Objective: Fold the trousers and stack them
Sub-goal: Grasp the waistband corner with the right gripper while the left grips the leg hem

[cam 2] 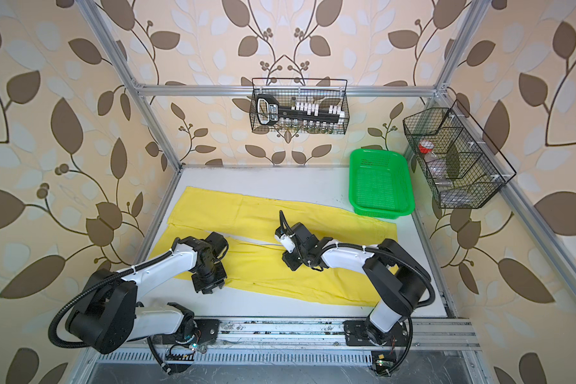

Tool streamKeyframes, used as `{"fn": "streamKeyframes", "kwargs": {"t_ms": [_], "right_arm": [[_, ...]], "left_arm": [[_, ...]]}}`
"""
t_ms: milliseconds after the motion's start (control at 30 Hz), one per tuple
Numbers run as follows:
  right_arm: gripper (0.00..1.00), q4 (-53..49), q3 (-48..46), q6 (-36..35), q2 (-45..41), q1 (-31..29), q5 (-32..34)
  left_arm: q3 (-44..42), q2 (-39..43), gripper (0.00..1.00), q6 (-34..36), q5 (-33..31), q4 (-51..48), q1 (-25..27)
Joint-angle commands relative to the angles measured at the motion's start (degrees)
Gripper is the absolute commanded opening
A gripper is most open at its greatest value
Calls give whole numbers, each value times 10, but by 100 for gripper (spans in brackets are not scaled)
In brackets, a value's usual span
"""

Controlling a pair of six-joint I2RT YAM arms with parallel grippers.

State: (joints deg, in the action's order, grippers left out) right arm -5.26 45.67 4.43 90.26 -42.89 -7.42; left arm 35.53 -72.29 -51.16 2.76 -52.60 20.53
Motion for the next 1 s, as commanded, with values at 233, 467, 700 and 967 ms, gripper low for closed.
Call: {"fn": "streamKeyframes", "kwargs": {"t_ms": [233, 467, 700, 967], "right_arm": [[67, -138, -89, 187, -281, 150, 43], [76, -322, -126, 320, -415, 337, 65], [76, -479, -130, 383, -461, 542, 89], [80, -533, -149, 472, -450, 591, 145]], "left_arm": [[61, 85, 68, 32, -23, -71, -203], [35, 96, 86, 34, 0, -23, -382], [20, 40, 87, 28, 20, 49, -502], [23, -20, 87, 18, 25, 95, -522]]}}
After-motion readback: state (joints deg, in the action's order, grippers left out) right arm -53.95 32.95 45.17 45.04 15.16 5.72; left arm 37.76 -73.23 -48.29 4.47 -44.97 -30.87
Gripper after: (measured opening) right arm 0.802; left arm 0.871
